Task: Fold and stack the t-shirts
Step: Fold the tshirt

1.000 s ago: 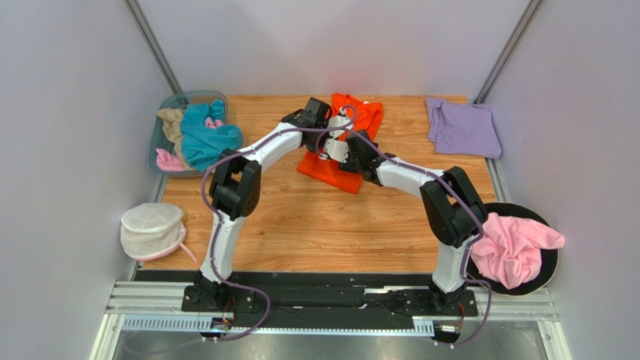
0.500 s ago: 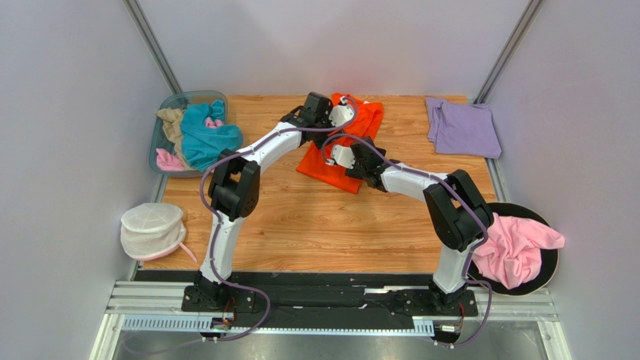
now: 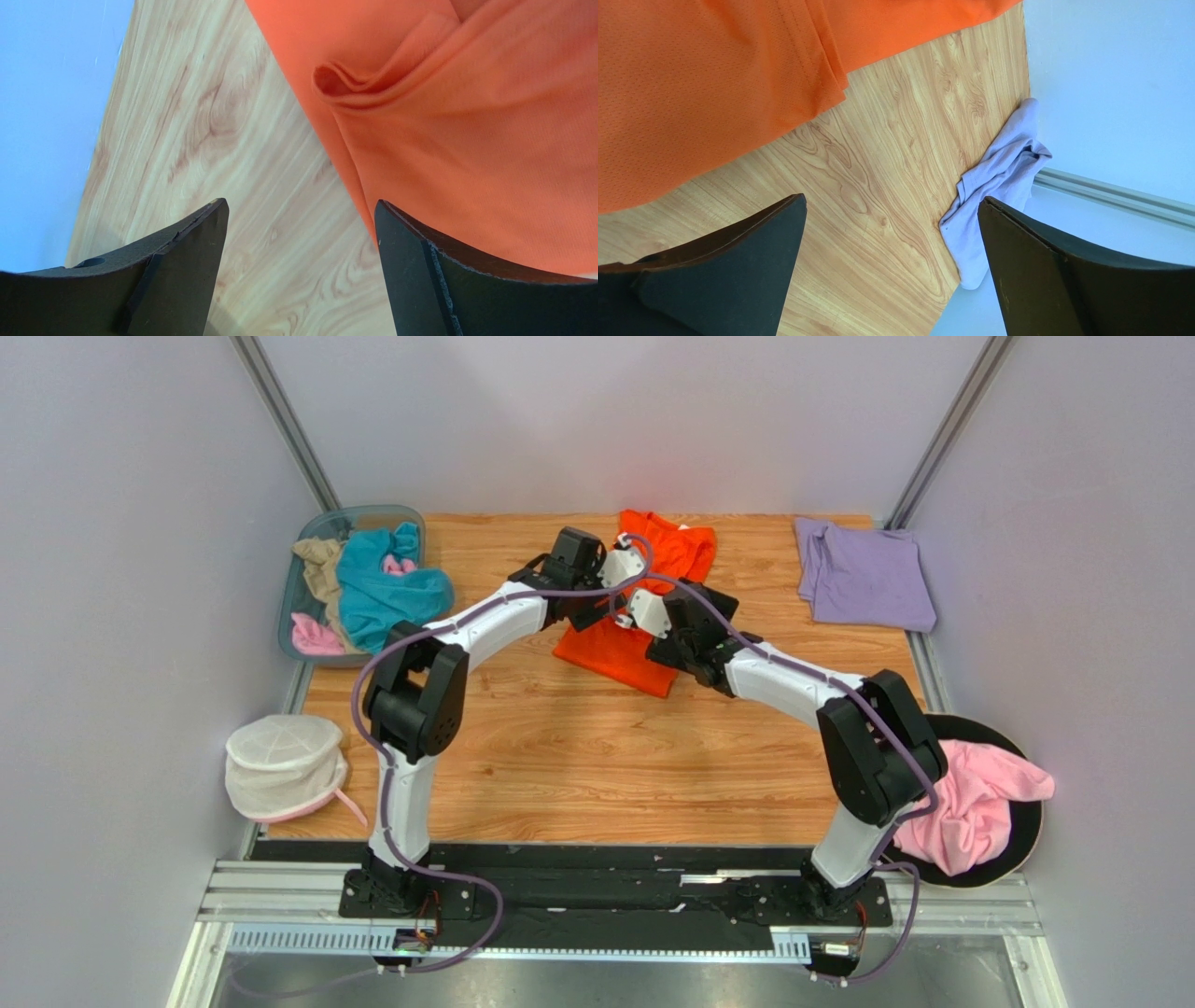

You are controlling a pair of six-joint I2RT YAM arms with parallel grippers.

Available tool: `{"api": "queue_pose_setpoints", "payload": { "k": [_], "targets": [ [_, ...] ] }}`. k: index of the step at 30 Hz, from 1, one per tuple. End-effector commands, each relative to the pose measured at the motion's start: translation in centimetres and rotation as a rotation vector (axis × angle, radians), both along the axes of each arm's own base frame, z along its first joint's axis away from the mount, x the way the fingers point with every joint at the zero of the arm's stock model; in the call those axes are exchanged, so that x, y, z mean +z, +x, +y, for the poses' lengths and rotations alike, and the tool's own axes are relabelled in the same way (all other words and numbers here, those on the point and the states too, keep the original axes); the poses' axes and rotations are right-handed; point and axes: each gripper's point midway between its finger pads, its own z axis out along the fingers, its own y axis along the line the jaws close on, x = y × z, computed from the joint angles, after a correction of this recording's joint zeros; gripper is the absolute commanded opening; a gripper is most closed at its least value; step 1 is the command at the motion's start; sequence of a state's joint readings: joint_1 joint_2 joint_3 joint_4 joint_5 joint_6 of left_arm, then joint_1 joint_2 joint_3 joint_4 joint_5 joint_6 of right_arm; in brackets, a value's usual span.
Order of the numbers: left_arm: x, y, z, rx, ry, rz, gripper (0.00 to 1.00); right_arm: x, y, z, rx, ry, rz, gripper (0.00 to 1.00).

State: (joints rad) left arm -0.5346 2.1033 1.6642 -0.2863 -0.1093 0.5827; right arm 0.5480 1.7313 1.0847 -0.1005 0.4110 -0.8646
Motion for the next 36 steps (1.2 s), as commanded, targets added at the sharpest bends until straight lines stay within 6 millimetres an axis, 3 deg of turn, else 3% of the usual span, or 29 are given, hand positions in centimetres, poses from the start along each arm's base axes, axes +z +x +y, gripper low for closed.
{"api": "queue_pose_setpoints", "payload": {
  "k": [1,7,8,12,19,20,22,23,24,27,36],
  "targets": [
    [4.7,-0.2,1.4,0.011,-0.084,-0.077,0.85,2.8,-0.3,-0.4,-0.063,0.089,-0.060,1.00],
    [2.5,-0.9,1.9,0.004,-0.077,-0.001,0.85,3.2,-0.8,-1.7,-0.156,0.106,-0.076,1.00],
    [1.3,-1.3,1.9,0.006,-0.069,0.043,0.84,3.0,-1.0,-1.5,-0.156,0.119,-0.059,1.00],
    [0.9,-1.6,0.7,-0.014,-0.117,0.100,0.84,2.7,-2.5,0.3,-0.113,0.236,0.031,1.00],
    [0.1,-0.8,-0.1,0.006,-0.137,0.135,0.84,2.8,-2.6,3.3,0.004,0.375,0.041,1.00],
    [-0.8,-0.9,-0.1,0.013,-0.132,0.161,0.84,2.5,-2.7,3.8,0.021,0.383,0.047,1.00],
    [-0.6,-0.4,-0.7,0.012,-0.146,0.168,0.84,2.2,-2.4,4.6,0.045,0.400,0.053,1.00],
    [-1.8,-0.6,-0.8,0.018,-0.137,0.203,0.84,1.4,-2.3,4.9,0.046,0.395,0.070,1.00],
    [-1.1,0.0,-1.0,0.024,-0.145,0.190,0.84,1.2,-2.0,5.2,0.058,0.404,0.068,1.00],
    [-1.7,0.4,-1.2,0.041,-0.146,0.212,0.84,-0.3,-1.7,5.9,0.076,0.404,0.085,1.00],
    [-4.1,0.5,0.5,0.113,-0.011,0.267,0.84,-3.2,-1.7,7.9,0.147,0.385,0.148,1.00]
  ]
}}
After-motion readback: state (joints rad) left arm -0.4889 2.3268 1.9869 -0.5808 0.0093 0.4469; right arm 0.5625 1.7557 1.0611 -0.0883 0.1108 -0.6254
